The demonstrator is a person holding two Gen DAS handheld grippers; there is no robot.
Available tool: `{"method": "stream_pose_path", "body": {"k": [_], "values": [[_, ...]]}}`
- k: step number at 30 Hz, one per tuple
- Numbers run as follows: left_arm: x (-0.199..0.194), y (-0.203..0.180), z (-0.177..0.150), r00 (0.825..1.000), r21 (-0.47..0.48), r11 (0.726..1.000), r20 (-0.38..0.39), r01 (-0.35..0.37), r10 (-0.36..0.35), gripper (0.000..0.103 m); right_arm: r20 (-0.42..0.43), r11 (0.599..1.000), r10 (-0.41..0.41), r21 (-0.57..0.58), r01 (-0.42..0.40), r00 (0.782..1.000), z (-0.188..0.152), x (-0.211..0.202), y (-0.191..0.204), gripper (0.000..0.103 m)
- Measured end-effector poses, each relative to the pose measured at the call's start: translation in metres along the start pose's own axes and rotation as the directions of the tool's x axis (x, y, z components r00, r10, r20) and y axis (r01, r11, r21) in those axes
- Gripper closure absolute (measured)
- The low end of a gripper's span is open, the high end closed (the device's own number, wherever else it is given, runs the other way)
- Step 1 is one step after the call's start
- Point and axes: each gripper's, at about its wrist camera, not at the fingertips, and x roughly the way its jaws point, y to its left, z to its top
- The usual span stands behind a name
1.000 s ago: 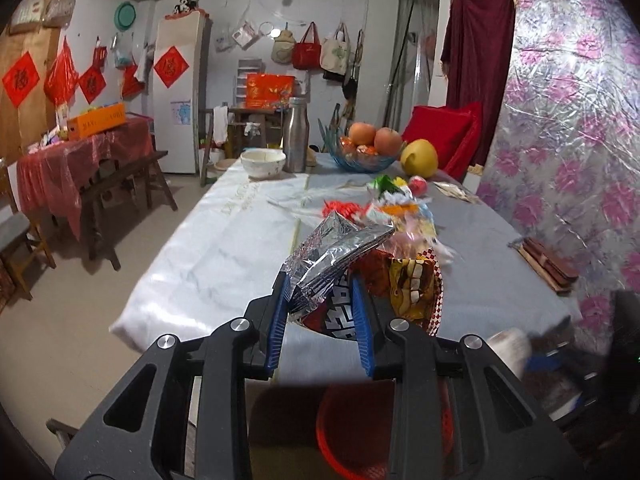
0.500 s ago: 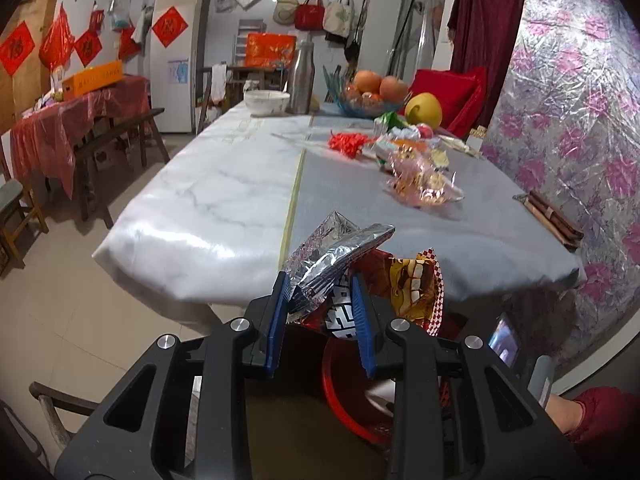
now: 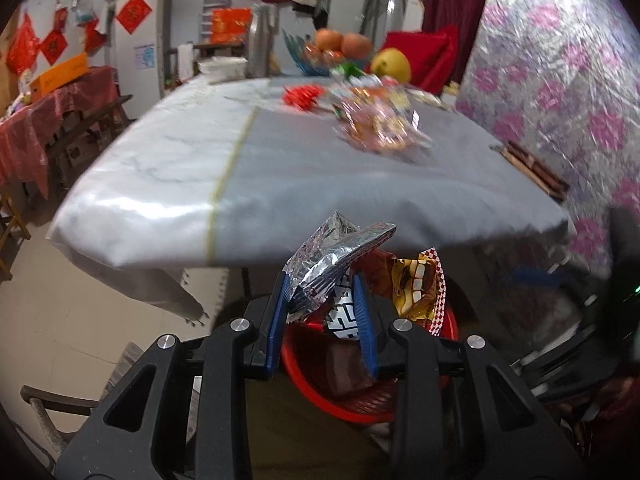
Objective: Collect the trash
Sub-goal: 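Lower both tools over the red basket and release the cup and wrappers, then move the right tool to the pink candy bag on the table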
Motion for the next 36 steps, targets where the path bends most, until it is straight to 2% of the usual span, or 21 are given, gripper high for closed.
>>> {"method": "stream_pose_path", "body": {"k": [4,7,9,11,12,17,23,28,36], "values": [[0.025,-0.016,-0.011,0.998,0.04,0.999,-0.06,0.016,-0.014,0.069,0.076,0.998,-0.043,0.05,0.039,0.996,0.001,-0.026,-0.023,0.007],[0.05,-0.023,-0.02,0.993,0.056,0.998,-0.115,0.014,-0.008,0.068,0.095,0.994,-0.03,0.105,0.02,0.995,-0.001,-0.032,-0.038,0.007],[0.067,-0.026,-0.025,0.988,0.067,0.998,-0.153,0.001,0.01,0.059,0.091,0.991,-0.012,0.131,0.0,0.996,-0.002,-0.029,-0.043,0.007],[0.083,-0.027,-0.032,0.98,0.082,0.995,-0.186,-0.057,0.071,0.032,0.08,0.989,-0.002,0.147,-0.01,0.997,-0.009,-0.023,-0.045,0.007],[0.086,-0.027,-0.034,0.978,0.087,0.994,-0.191,-0.072,0.087,0.024,0.075,0.989,0.0,0.151,-0.011,0.997,-0.01,-0.02,-0.046,0.007],[0.077,-0.025,-0.037,0.979,0.09,0.99,-0.165,-0.106,0.12,0.012,0.046,0.985,0.014,0.173,-0.022,0.999,-0.018,-0.007,-0.044,0.007],[0.052,-0.018,-0.039,0.982,0.062,0.986,-0.093,-0.157,0.163,0.008,0.034,0.979,-0.007,0.204,0.0,0.999,-0.022,-0.007,-0.046,0.007],[0.033,-0.013,-0.041,0.978,0.043,0.98,-0.061,-0.197,0.199,0.007,0.031,0.976,-0.022,0.217,0.014,0.999,-0.024,-0.01,-0.048,0.007],[0.008,-0.004,-0.039,0.977,-0.015,0.977,-0.01,-0.211,0.211,0.007,0.058,0.978,-0.077,0.199,0.064,0.995,-0.022,-0.026,-0.046,0.006]]}}
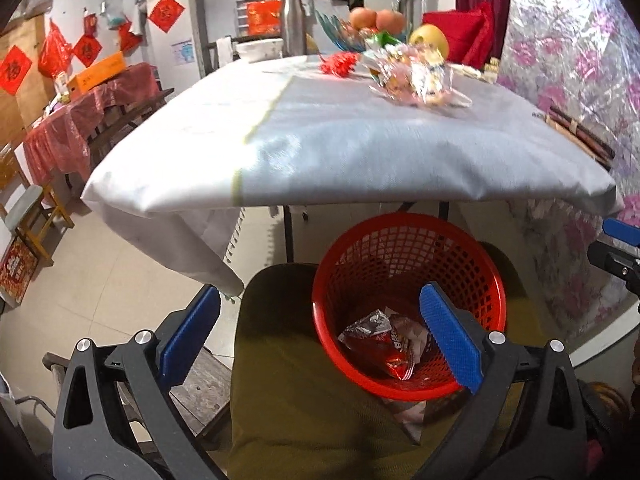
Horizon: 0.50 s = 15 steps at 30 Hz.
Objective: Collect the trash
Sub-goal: 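Move the right tool to the pink candy bag on the table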
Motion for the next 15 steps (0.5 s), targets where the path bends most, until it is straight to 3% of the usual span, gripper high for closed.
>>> {"method": "stream_pose_path", "body": {"k": [15], "values": [[-0.016,0.015,0.012,0.999,-0.047,0.999,0.045,0.013,-0.01,0.007,0.056,1.0,-0.015,0.026,0.014,0.998,0.013,-0.014,-0.013,0.006]]}}
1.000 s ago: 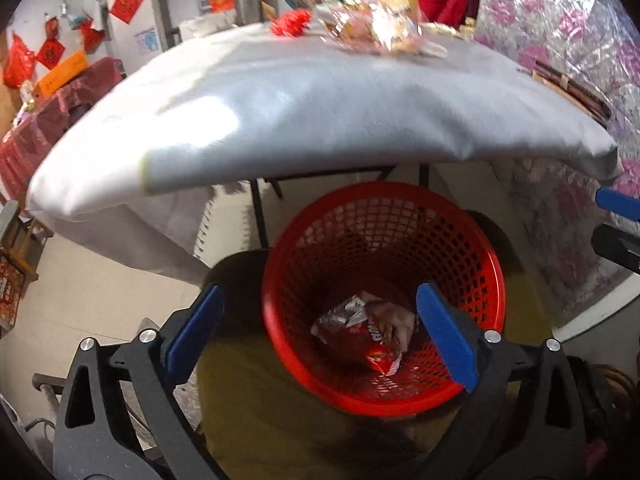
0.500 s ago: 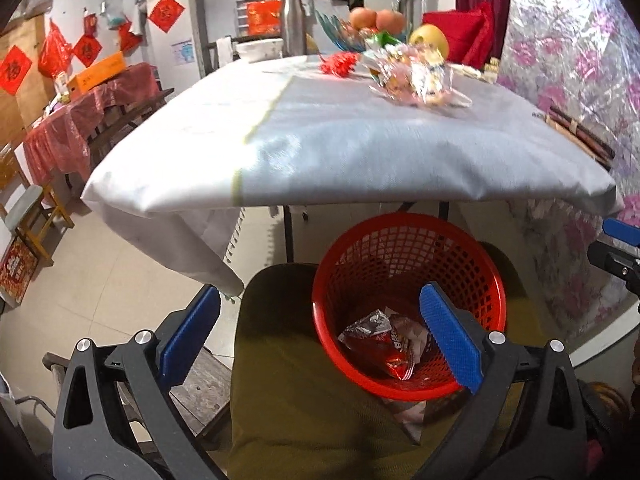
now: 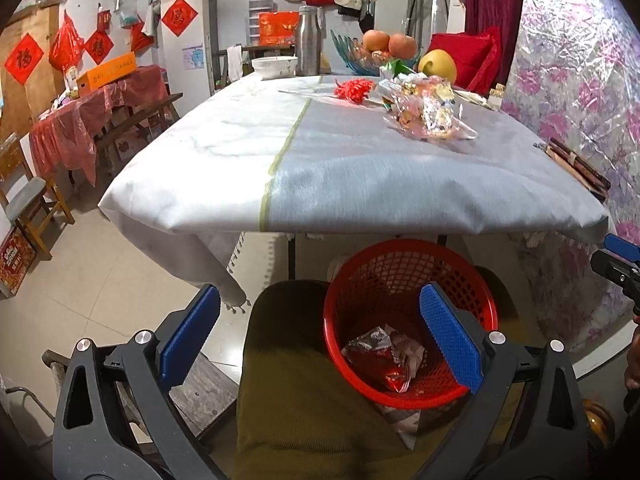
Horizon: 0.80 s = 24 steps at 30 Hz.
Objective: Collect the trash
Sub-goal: 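Move the right tool to the pink candy bag on the table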
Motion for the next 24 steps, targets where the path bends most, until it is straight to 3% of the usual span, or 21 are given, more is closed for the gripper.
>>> {"method": "stream_pose_path", "body": {"k": [5,10,21,23,24], "values": [[0.009,0.013,0.013,1.0,-0.043,0.999,-0.007,0.015,-0.015,0.007,0.011,1.0,0.01,0.007,-0.01,1.0,0.016,0.01,-0.001,0.006],[0.022,0.03,0.028,1.0,-0.077,0.997,-0.02,-0.018,0.016,0.007,-0.009,0.999,0.04,-0.005,-0.04,0.999,0.037,0.035,0.007,0.006],[0.056,0.054,0.072,0.999,-0.119,0.992,-0.017,-0.052,0.051,0.007,0.007,0.992,0.122,-0.011,-0.122,0.993,0.106,0.098,0.024,0.006],[0.062,0.057,0.079,0.999,-0.12,0.991,-0.014,-0.054,0.053,0.007,0.004,0.989,0.147,0.006,-0.147,0.989,0.118,0.112,0.024,0.009],[0.065,0.058,0.082,0.998,-0.119,0.991,-0.014,-0.057,0.056,0.007,0.001,0.987,0.16,0.018,-0.16,0.987,0.124,0.12,0.023,0.015]]}}
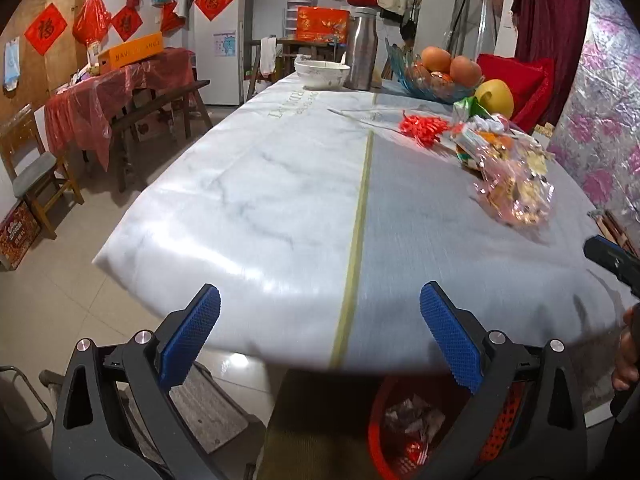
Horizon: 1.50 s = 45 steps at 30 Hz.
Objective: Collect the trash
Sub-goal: 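Move the right tool to the pink candy bag on the table, then grasp the pink candy bag with the right tool and lift it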
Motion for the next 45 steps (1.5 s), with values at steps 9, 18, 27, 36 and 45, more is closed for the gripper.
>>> {"method": "stream_pose_path", "body": {"k": [9,18,27,36,45], "values": [[0.028,-0.001,0.005,0.999,-0.01,1.0,-0.047,0.002,-0.002,0.007,-0.05,0.992,0.057,0.113,-0.052,0.997,0.034,0.056,-0.009,0.059],[0.03,-0.006,-0.001,0.999,0.031,0.999,-0.016,-0.043,0.044,0.006,-0.102,0.992,0.045,0.119,-0.033,0.994,0.03,0.075,-0.006,0.07],[0.031,-0.006,-0.004,0.999,0.017,0.999,0.002,-0.037,0.036,0.006,-0.122,0.986,0.078,0.154,-0.059,0.989,0.029,0.079,-0.013,0.076],[0.03,-0.004,-0.006,0.999,0.019,0.999,0.019,-0.031,0.031,0.006,-0.095,0.989,0.079,0.133,-0.066,0.992,0.027,0.077,-0.012,0.077],[0.03,-0.003,-0.004,1.0,0.035,0.999,0.001,-0.011,0.011,0.006,0.133,0.99,0.113,0.073,-0.124,0.985,0.051,-0.005,0.01,0.101]]}}
